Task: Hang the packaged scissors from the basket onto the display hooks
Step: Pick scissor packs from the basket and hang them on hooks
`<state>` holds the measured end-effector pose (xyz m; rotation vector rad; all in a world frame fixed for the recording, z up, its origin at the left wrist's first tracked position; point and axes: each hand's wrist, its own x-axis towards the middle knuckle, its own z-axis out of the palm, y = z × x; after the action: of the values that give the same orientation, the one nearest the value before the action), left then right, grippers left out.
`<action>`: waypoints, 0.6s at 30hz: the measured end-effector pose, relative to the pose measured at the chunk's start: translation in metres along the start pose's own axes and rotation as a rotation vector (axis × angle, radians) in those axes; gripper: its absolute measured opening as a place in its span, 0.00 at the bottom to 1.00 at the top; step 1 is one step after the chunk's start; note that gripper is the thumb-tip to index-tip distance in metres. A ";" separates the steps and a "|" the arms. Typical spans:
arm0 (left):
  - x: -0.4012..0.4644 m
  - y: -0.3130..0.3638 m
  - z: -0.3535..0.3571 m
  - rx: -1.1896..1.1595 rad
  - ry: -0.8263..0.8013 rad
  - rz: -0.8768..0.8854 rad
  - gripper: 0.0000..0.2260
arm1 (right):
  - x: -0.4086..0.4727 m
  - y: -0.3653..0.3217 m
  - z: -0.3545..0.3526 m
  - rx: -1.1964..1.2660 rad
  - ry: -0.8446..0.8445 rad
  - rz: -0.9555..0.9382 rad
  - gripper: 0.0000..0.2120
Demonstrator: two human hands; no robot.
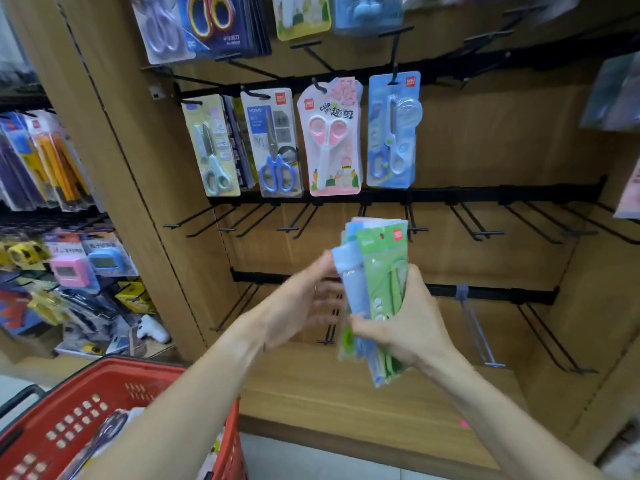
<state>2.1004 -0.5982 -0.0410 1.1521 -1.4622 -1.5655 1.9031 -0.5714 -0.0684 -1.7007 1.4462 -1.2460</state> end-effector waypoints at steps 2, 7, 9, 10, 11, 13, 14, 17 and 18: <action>-0.005 -0.027 0.014 0.027 -0.108 0.025 0.39 | 0.005 -0.007 0.000 0.095 0.094 0.057 0.34; -0.010 -0.030 0.059 -0.127 -0.160 0.132 0.32 | 0.008 -0.024 -0.009 0.161 0.196 0.124 0.36; -0.006 -0.027 0.066 -0.168 -0.144 0.169 0.36 | 0.006 -0.028 -0.015 0.208 0.191 0.126 0.39; -0.005 -0.026 0.068 -0.173 -0.140 0.185 0.36 | 0.006 -0.030 -0.019 0.250 0.169 0.132 0.39; -0.004 -0.025 0.071 -0.182 -0.131 0.198 0.36 | 0.009 -0.028 -0.023 0.322 0.142 0.135 0.37; -0.001 -0.021 0.072 -0.220 -0.101 0.201 0.35 | 0.016 -0.025 -0.033 0.458 0.128 0.164 0.33; 0.001 -0.020 0.072 -0.238 -0.079 0.195 0.35 | 0.020 -0.021 -0.037 0.468 0.138 0.152 0.30; 0.008 -0.017 0.071 -0.259 -0.075 0.187 0.37 | 0.021 -0.018 -0.048 0.463 0.221 0.071 0.14; 0.010 -0.015 0.073 -0.266 -0.086 0.184 0.38 | 0.021 -0.017 -0.051 0.516 0.222 0.049 0.12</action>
<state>2.0302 -0.5787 -0.0595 0.7842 -1.3244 -1.6376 1.8636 -0.5808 -0.0277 -1.2045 1.1386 -1.6491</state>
